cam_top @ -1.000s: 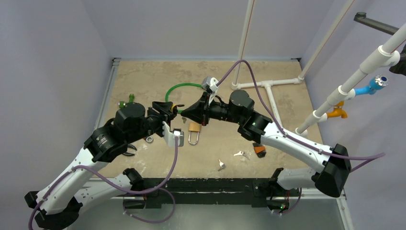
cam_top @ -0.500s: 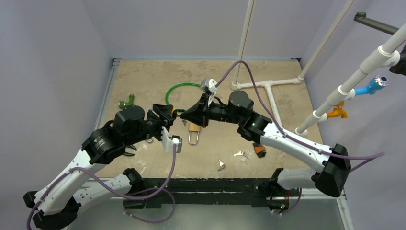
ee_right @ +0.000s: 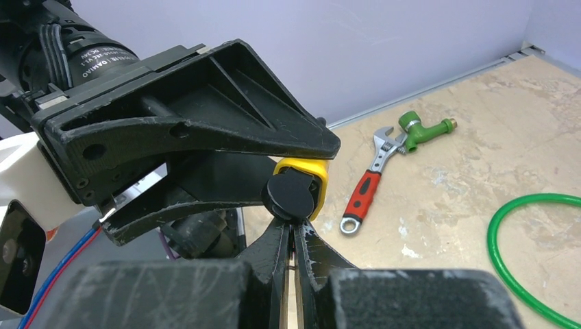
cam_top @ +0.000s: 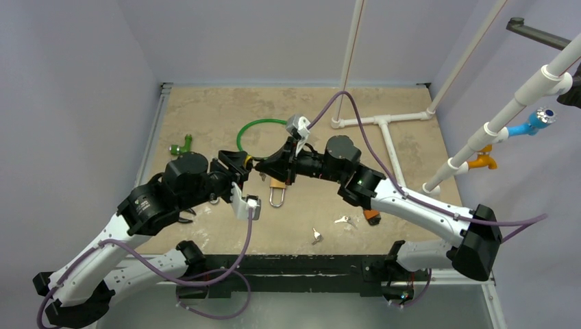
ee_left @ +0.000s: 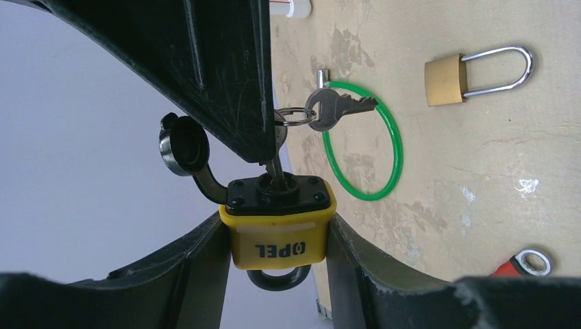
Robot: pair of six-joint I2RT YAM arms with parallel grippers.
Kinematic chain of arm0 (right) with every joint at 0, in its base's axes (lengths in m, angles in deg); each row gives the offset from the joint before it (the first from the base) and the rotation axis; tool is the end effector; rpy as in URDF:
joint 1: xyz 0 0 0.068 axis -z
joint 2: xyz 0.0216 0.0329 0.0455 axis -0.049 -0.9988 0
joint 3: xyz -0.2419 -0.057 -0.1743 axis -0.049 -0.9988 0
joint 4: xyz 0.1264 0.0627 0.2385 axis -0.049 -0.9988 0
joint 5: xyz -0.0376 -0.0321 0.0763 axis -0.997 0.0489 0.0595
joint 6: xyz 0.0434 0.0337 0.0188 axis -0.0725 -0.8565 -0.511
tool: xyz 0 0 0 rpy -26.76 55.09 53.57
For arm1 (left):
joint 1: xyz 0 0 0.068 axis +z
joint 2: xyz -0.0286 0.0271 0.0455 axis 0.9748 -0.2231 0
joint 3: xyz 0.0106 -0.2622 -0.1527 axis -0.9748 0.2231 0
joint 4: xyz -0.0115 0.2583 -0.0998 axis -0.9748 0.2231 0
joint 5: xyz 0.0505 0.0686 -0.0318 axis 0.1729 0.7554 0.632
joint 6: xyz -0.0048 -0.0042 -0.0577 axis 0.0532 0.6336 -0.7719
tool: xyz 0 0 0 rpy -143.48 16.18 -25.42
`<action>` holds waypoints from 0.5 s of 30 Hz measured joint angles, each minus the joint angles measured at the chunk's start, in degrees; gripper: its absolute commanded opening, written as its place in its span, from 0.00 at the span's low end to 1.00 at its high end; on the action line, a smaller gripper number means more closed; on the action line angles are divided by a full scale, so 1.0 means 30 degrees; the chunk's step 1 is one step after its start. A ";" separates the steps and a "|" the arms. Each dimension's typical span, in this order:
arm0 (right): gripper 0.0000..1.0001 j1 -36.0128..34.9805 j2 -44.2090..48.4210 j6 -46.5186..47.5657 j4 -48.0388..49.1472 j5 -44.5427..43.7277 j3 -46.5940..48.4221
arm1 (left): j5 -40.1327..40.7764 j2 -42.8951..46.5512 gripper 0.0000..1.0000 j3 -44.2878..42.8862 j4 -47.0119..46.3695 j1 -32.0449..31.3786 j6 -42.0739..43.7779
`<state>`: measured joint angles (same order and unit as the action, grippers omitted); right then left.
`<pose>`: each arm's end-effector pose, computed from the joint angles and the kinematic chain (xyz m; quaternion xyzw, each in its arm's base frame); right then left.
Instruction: Unlock with the key
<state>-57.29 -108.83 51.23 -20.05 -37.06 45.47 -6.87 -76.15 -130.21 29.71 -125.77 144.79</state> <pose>0.1689 0.2638 0.3988 -0.3470 0.5949 0.5251 0.4999 0.0927 -0.1072 0.4145 0.7515 0.3974 0.1052 0.5160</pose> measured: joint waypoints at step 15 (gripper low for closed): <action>0.00 -0.0379 0.0007 -0.0342 0.2171 -0.1078 -0.1370 | 0.0517 -0.0372 0.00 -0.0372 0.0211 -0.0087 -0.2157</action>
<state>-58.42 -108.81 50.20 -13.54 -40.30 41.36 -5.32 -77.26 -131.32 30.35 -126.04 138.32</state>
